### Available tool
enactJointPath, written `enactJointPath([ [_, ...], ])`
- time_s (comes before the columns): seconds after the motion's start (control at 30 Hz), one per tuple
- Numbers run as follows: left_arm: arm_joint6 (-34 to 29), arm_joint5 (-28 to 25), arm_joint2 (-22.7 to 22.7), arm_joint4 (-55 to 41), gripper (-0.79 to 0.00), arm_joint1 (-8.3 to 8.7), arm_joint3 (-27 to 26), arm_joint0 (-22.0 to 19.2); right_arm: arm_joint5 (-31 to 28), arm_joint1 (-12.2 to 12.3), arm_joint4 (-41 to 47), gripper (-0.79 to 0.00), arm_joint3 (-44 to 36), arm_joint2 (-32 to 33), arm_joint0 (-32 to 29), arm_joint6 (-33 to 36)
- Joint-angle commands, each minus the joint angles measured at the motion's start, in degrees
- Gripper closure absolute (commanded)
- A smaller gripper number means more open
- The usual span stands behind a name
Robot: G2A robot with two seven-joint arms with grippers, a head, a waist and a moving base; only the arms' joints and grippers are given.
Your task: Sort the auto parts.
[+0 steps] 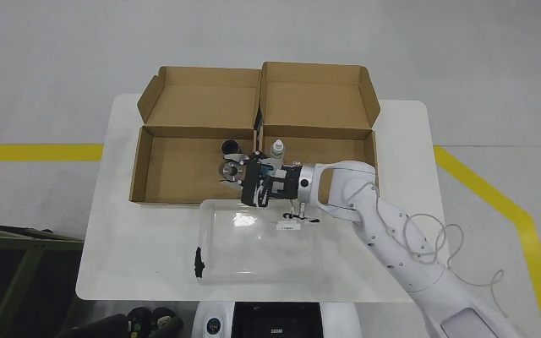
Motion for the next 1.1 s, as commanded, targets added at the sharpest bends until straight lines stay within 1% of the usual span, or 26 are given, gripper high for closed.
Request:
enactJointPath([
  [0.0, 0.0, 0.0, 0.0, 0.0, -0.785, 0.00, 0.0, 0.0, 0.0, -0.4, 0.5, 0.000, 1.6, -0.9, 1.1, 0.3],
  [0.3, 0.0, 0.0, 0.0, 0.0, -0.785, 0.00, 0.0, 0.0, -1.0, -2.4, 3.0, 0.000, 9.0, -5.2, 6.4, 1.9],
  [0.77, 0.0, 0.0, 0.0, 0.0, -0.785, 0.00, 0.0, 0.0, -1.6, -6.4, 5.3, 0.000, 20.9, -12.1, 13.8, 4.8],
  [1.07, 0.0, 0.0, 0.0, 0.0, -0.785, 0.00, 0.0, 0.0, -2.5, -8.9, 6.3, 0.000, 28.2, -15.6, 16.8, 5.6],
])
